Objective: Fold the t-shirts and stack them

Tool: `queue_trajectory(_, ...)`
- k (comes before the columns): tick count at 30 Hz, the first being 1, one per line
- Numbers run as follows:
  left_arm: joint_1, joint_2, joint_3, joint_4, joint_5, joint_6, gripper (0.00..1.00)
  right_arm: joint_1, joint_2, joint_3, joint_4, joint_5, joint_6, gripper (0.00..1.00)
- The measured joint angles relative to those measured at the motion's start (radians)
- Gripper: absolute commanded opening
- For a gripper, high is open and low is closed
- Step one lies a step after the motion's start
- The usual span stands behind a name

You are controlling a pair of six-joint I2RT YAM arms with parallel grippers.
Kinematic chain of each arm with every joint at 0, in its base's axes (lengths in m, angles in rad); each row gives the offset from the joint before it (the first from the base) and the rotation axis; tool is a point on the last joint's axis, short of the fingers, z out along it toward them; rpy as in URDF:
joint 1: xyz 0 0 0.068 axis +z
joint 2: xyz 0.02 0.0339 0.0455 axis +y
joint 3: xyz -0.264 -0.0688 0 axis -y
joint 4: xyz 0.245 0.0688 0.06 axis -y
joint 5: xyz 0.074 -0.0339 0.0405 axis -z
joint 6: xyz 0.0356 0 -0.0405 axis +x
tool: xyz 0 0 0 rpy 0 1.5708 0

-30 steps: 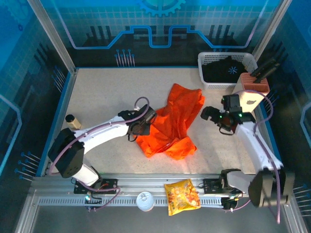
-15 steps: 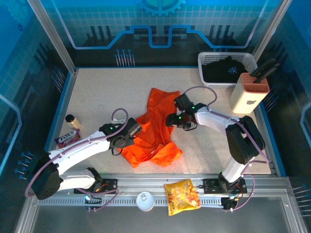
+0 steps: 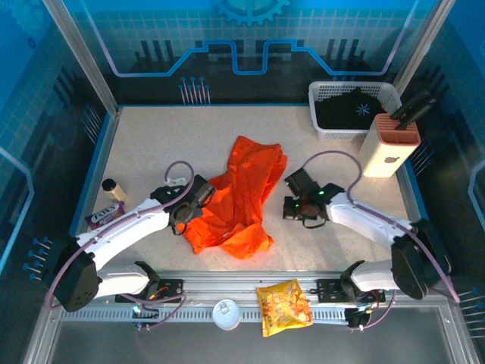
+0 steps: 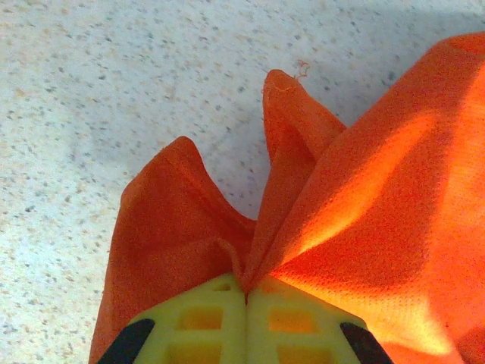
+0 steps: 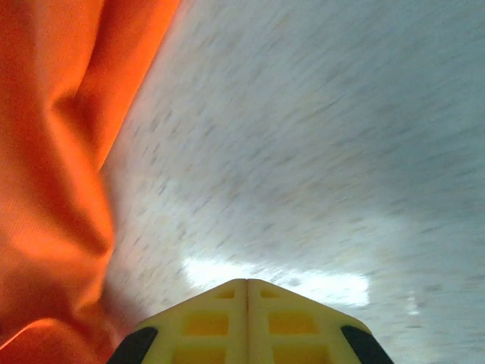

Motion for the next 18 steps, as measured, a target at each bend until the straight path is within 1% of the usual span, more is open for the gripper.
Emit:
queue_trajectory(2,0.027,-0.013,0.000,0.000,-0.001,0.015,0.00,-0.097,-0.034,0.016,-0.020,0.037,-0.053,0.00)
queue_trajectory(5,0.039,-0.037,0.000,0.000,0.000,0.033,0.00,-0.215,-0.021,0.098,-0.057,0.050,-0.135,0.00)
queue_trajectory(6,0.039,-0.043,-0.001,0.000,0.002,0.035,0.00,-0.227,-0.011,0.128,-0.068,0.044,-0.152,0.12)
queue_trajectory(8,0.039,-0.056,-0.010,0.007,0.014,0.036,0.00,-0.214,0.013,0.203,-0.078,0.016,-0.179,0.45)
queue_trajectory(10,0.039,-0.064,-0.034,0.021,0.028,0.035,0.00,-0.150,0.023,0.236,-0.071,-0.031,-0.175,0.64)
queue_trajectory(12,0.039,-0.068,-0.061,0.032,0.044,0.034,0.00,-0.046,0.022,0.221,-0.045,-0.102,-0.146,0.73)
queue_trajectory(14,0.039,-0.068,-0.078,0.036,0.059,0.032,0.00,0.064,0.016,0.161,0.009,-0.170,-0.088,0.79)
queue_trajectory(16,0.039,-0.068,-0.080,0.041,0.069,0.033,0.00,0.175,-0.003,0.053,0.062,-0.223,-0.013,0.82)
queue_trajectory(18,0.039,-0.068,-0.079,0.049,0.071,0.035,0.00,0.251,-0.028,-0.036,0.080,-0.241,0.054,0.83)
